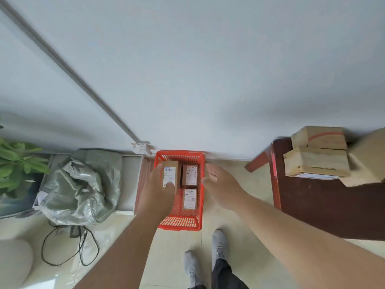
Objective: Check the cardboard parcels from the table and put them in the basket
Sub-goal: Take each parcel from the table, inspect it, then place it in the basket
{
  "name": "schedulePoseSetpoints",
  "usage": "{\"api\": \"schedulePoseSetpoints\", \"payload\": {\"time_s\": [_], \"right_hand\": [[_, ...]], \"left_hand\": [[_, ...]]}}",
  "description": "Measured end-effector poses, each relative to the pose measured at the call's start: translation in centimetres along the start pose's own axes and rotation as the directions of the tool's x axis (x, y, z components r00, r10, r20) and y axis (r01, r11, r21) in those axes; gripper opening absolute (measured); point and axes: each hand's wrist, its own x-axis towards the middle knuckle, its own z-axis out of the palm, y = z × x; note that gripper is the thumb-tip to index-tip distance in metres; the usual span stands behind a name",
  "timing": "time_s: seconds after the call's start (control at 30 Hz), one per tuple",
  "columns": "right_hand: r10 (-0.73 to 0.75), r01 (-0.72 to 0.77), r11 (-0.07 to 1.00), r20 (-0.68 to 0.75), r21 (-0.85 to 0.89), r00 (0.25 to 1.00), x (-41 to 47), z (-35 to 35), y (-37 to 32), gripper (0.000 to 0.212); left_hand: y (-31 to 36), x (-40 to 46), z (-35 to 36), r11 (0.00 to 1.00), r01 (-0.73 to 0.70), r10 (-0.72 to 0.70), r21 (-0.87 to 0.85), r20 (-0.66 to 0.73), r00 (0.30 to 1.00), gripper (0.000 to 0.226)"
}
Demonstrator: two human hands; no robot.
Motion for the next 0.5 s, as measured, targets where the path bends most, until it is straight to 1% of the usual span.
{"api": "schedulePoseSetpoints", "payload": {"time_s": [0.07,0.13,0.23,0.37,0.5], "right_hand": [[-0.007,0.007,1.000,-0.027,-0.004,1.000,-3.6,-2.3,-1.0,0.056],[-0.004,0.004,1.000,-0.047,-0.007,0.999,-7.3,-3.9,-1.0,0.054],[0.004,-0.005,1.000,-0.131,-0.009,0.991,-11.9,-5.8,-0.1,0.063],[0.061,-0.066,0.998,-0.236,-0.010,0.970,-17.8,-8.8,1.9,0.067],[0.063,-0.061,0.998,-0.335,0.016,0.940,-22.4,-11.9,3.8,0.068]], "left_hand": [[2.1,-2.8,-0.9,0.999,-0.042,0.042,-0.007,0.015,0.999,0.062],[4.0,-5.8,-1.1,0.997,-0.080,0.081,-0.016,0.049,0.996,0.064],[6.4,-9.2,-0.3,0.988,-0.157,0.157,-0.015,0.127,0.979,0.067],[9.2,-12.4,1.9,0.963,-0.268,0.270,-0.037,0.213,0.939,0.070],[13.0,-15.6,4.1,0.917,-0.396,0.396,-0.052,0.248,0.884,0.070]]}}
